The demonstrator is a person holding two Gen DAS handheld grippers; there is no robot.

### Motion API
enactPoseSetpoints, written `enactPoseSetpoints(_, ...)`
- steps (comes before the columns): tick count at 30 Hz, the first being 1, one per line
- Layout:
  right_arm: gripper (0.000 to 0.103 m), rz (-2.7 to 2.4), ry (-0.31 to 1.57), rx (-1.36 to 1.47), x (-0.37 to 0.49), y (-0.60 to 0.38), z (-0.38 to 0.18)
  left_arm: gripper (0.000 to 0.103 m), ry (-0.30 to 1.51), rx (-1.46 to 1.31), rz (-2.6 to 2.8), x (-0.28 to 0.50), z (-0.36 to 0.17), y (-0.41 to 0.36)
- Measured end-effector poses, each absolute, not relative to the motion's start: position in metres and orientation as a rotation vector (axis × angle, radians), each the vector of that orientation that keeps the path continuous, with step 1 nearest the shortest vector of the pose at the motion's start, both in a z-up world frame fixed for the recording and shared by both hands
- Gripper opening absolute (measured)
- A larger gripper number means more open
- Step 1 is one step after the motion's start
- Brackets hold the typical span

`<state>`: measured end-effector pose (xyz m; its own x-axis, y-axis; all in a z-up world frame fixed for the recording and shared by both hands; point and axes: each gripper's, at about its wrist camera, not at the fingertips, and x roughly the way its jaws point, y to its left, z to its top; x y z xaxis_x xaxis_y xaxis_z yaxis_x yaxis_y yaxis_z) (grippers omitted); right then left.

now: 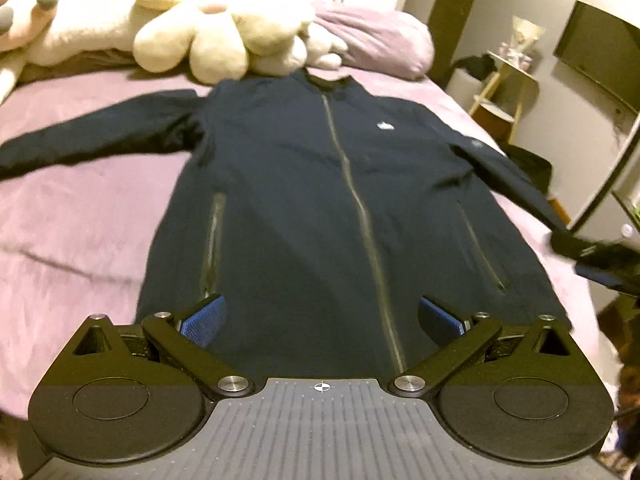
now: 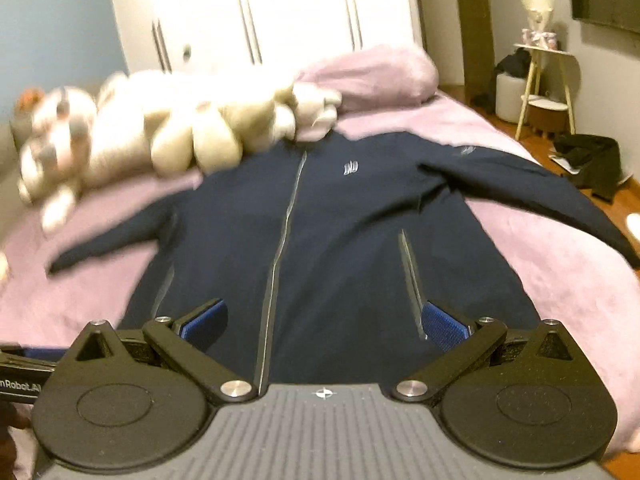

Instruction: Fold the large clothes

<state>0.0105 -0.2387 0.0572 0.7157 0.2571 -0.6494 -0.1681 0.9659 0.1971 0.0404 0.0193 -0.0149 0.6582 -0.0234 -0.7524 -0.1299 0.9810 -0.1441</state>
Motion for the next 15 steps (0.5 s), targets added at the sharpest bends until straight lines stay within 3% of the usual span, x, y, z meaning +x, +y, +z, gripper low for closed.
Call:
enactPoseSetpoints(6, 0.103, 0.146, 0.633, 0.466, 0.071, -0.342, 0.045, 0.103, 0.821, -0.263, 0.151, 0.104, -0.027, 0.034)
enactPoseSetpoints(10, 0.103, -0.036, 0.595, 0.790, 0.119, -0.443, 0.008, 0.103, 0.782, -0.198, 0.209, 0.149, -0.038, 0.044)
enactPoseSetpoints(12, 0.090, -0.116, 0.588, 0.945, 0.135, -0.486, -0.023, 0.103, 0.774, -0.168, 0.218, 0.165, -0.044, 0.046)
enactPoseSetpoints(15, 0.057, -0.280, 0.577, 1.076, 0.153, -0.530, -0.064, 0.103, 0.783, -0.159, 0.237, 0.192, -0.057, 0.044)
